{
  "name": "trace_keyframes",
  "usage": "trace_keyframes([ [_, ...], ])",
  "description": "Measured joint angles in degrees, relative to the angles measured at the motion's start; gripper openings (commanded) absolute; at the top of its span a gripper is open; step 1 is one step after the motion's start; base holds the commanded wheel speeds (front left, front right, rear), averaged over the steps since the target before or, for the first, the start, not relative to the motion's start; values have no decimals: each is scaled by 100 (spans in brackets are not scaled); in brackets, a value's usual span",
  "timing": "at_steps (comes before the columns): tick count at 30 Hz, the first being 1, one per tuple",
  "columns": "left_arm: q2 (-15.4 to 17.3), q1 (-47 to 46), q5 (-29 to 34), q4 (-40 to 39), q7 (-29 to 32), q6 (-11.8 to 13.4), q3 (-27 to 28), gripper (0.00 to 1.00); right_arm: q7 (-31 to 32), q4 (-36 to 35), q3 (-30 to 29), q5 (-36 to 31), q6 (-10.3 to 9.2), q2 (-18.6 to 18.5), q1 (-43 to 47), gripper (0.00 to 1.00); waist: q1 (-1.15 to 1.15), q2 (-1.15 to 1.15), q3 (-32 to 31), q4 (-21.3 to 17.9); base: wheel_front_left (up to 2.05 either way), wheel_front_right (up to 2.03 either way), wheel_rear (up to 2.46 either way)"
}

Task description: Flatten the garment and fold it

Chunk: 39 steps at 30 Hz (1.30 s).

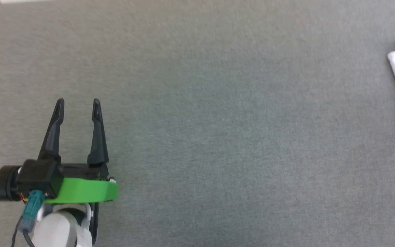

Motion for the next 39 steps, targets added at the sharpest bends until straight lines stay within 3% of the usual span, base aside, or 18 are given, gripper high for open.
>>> trace_keyframes([
  [6, -97, 253, 26, 207, -138, 104, -19, 100, -218, -1187, -261, 229, 0, 655, 782, 100, 0, 0, -527, 188, 0, 0, 0],
  [13, -153, 588, -24, 345, -192, 103, -91, 100, -331, -2986, -826, 156, -1, 2008, 1917, 100, 0, 0, -1166, 391, 0, 0, 0],
  [18, -188, 680, -43, 490, -192, 93, -232, 100, -396, -3840, -755, -113, 0, 2977, 2652, 100, 0, 0, -1571, 520, 0, 0, 0],
  [27, -321, 736, -8, 719, -290, -7, -464, 100, -593, -4199, -434, -442, -1, 3373, 3390, 100, 0, 0, -2058, 711, 0, 0, 0],
  [39, -576, 777, -10, 1145, -322, -320, -528, 100, -1259, -3805, -438, -513, -1, 3404, 3860, 100, 0, 0, -2351, 732, 0, 0, 0],
])
